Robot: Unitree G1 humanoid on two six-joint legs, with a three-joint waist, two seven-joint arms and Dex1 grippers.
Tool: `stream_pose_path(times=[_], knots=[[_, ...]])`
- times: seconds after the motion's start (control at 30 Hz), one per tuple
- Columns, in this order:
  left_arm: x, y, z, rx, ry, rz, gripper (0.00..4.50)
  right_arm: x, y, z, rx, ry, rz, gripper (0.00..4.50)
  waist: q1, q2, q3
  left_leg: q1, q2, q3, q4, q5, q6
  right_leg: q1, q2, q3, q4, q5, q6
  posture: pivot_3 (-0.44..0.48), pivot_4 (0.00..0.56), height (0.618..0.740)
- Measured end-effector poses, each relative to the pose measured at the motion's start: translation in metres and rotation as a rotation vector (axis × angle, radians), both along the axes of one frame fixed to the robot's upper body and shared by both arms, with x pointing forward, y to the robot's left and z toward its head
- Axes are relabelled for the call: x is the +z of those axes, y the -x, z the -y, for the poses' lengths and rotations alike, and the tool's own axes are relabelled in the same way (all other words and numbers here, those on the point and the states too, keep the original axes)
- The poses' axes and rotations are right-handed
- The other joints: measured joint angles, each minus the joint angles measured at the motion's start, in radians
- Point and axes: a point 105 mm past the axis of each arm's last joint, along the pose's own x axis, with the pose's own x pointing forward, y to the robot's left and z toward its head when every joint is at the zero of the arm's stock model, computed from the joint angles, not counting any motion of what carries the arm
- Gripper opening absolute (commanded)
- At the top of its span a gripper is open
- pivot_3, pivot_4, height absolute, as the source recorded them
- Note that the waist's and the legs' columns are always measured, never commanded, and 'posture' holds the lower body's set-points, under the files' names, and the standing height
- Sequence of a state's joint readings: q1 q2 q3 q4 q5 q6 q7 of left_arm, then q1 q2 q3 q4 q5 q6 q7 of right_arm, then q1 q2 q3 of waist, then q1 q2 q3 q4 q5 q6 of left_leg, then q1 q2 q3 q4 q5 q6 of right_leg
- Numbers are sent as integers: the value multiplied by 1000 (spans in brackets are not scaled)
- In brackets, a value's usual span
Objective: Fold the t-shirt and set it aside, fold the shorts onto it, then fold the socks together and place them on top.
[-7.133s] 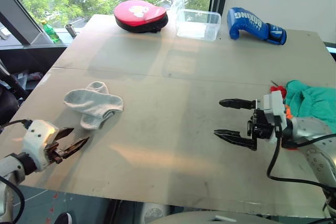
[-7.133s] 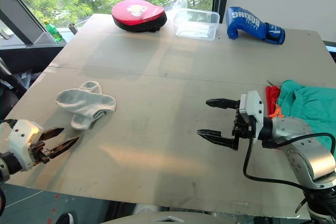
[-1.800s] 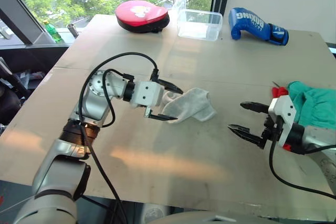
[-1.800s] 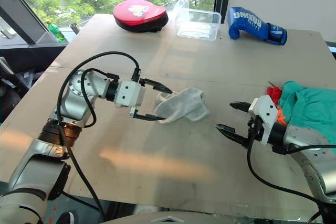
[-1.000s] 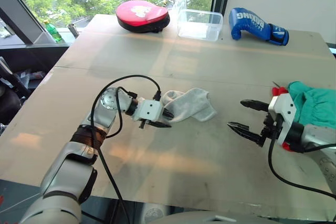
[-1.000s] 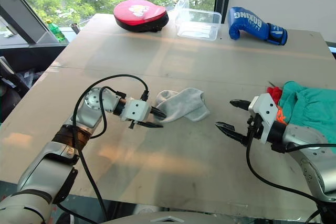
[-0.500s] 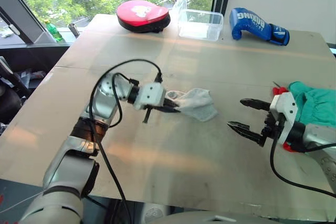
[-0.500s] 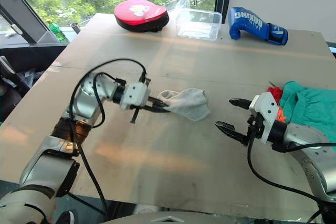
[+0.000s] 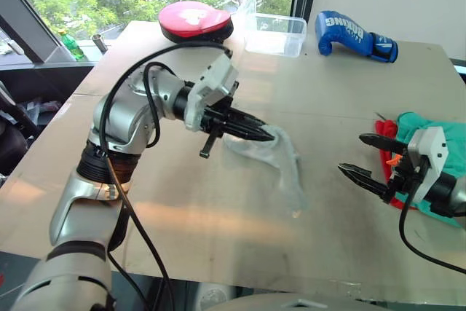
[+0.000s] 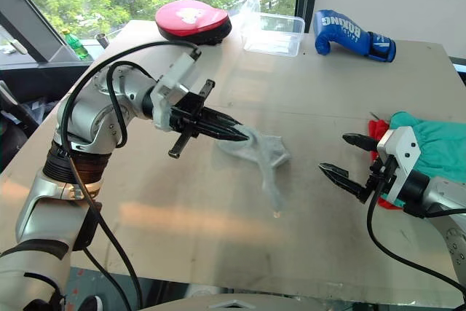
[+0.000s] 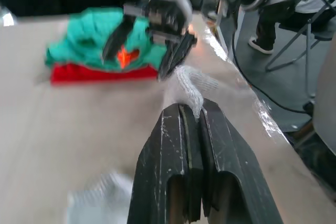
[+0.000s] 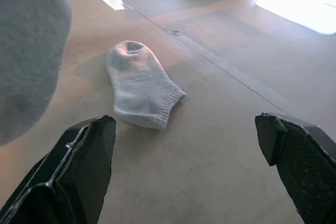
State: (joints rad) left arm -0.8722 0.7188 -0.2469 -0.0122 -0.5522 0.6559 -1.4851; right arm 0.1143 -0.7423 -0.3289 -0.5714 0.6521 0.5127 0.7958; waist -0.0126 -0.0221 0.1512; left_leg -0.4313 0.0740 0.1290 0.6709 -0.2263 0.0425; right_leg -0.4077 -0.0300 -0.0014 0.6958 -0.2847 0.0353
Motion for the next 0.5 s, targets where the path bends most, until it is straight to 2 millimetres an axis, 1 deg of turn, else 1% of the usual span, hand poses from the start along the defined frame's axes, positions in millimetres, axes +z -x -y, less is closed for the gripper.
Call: stream_pose_path(times=[0.07,0.1,0.17,0.23,0.33,0.4,0.5], knots=[[-12,-12,-5,105,-20,-115,30,-1,0,-2,3,1,-3,4500,1,0,0,-1,0,0,1,-1,2,0,0,0,0,0,0,0,150,735],[-24,-21,-8,188,-46,-199,30,-2,1,-4,8,-1,-8,4500,2,-1,0,-1,0,0,1,-1,2,0,-1,0,0,0,0,0,150,735],[-39,-28,-12,261,-99,-266,30,-5,1,-9,22,-2,-21,4500,2,-1,0,-2,0,0,1,-1,2,0,-1,0,-1,0,-1,0,150,735],[-48,-32,-14,299,-132,-288,30,-8,2,-13,33,-3,-36,4500,3,-1,0,-2,0,0,0,-1,1,0,-1,0,-1,0,-1,0,150,735],[-64,-47,-22,414,-151,-331,30,-14,3,-22,66,-7,-69,4500,1,-1,1,-1,0,0,0,-1,2,-1,-1,0,-1,0,-1,0,150,735],[-74,-55,-29,482,-168,-352,30,-17,2,-31,90,-10,-83,4500,-2,-1,1,-1,0,0,0,-1,2,-1,-1,0,0,0,-1,0,150,735],[-81,-60,-35,522,-186,-357,30,-22,-4,-48,115,11,-97,4500,-2,-1,1,-2,0,0,0,-1,2,-1,-1,0,0,0,-1,0,150,735]])
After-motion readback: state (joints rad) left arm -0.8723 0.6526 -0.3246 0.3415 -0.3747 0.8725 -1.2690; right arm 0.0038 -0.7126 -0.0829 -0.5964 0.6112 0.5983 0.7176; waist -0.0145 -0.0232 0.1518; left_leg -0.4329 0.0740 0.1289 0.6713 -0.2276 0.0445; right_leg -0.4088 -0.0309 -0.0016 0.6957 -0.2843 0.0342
